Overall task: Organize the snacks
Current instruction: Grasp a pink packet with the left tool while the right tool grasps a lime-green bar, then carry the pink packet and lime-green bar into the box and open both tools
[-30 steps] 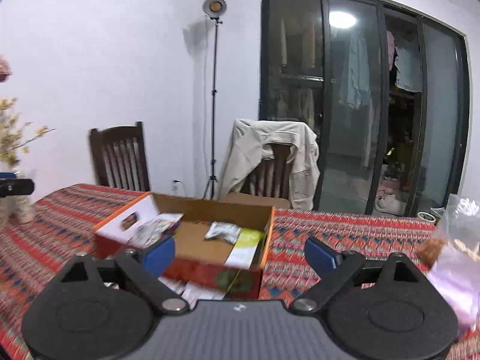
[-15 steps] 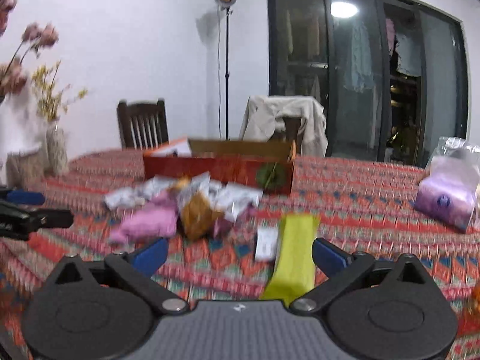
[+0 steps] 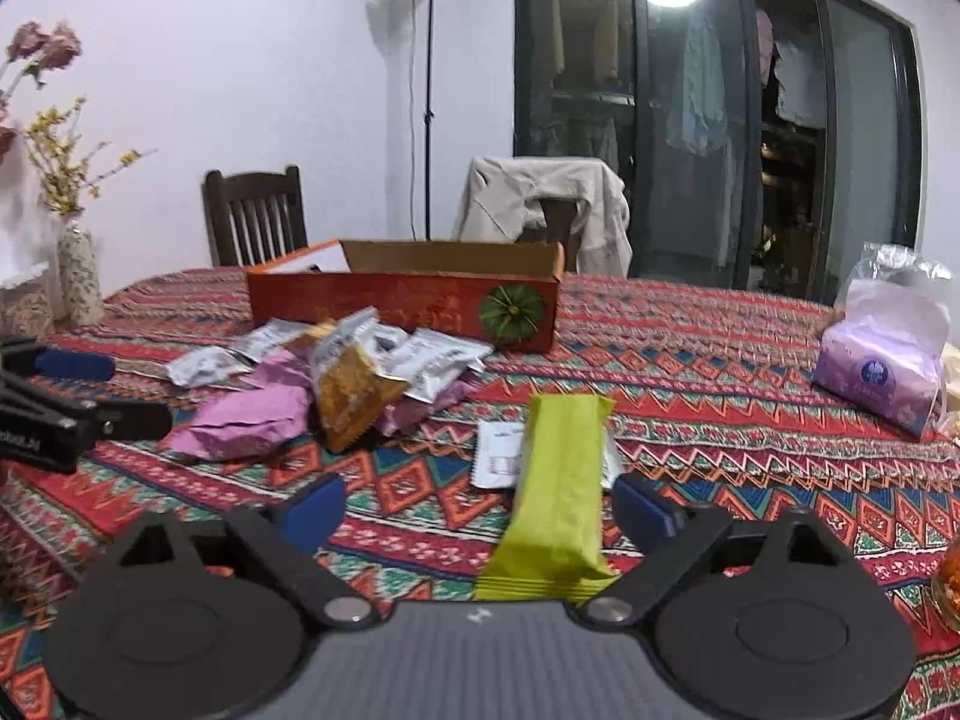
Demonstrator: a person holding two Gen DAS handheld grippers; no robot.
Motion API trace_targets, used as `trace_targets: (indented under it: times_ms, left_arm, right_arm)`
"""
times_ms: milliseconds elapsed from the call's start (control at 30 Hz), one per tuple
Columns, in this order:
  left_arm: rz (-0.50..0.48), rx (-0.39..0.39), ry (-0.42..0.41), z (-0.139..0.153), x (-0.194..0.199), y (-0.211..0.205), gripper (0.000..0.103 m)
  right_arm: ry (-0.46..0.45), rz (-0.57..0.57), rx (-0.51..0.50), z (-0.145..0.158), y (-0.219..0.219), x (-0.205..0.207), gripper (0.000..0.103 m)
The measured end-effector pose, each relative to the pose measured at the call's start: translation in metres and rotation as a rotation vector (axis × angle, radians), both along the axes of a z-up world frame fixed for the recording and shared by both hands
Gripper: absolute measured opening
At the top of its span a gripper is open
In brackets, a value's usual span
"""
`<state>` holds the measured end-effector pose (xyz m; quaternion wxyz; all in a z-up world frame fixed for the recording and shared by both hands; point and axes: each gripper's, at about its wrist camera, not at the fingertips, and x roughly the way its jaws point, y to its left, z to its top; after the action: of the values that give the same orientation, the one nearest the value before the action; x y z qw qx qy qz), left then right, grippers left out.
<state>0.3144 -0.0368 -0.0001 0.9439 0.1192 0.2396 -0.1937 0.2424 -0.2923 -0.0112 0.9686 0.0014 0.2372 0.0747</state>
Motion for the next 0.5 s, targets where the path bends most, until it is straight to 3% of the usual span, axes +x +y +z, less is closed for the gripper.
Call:
trace_targets:
  times_ms: [133,233,300,367,433,500]
  left_arm:
    - [-0.126,0.078,0.056,-0.014,0.032,-0.015,0.102]
    - [-0.142,0.092,0.083,-0.02,0.048,-0.019,0.101]
    - [-0.15,0.068,0.107,-0.022,0.053,-0.019,0.093]
    - [-0.147,0.044,0.149,-0.024,0.053,-0.017,0.074]
    - [-0.117,0.019,0.171,-0.023,0.05,-0.012,0.065]
    - [-0.074,0.003,0.199,-0.019,0.04,-0.007,0.063]
  right_arm:
    - [0.037,-0.039,0.008,-0.006,-0.01,0.025,0.086]
    - [0.069,-0.053,0.031,-0.009,-0.017,0.043,0.076]
    - [0.088,-0.054,0.031,-0.011,-0.018,0.052,0.061]
    - [0.111,-0.058,0.014,-0.014,-0.017,0.058,0.046]
    - [0.123,-0.058,-0.008,-0.016,-0.014,0.06,0.043]
    - [0.131,-0.051,-0.028,-0.018,-0.012,0.059,0.039]
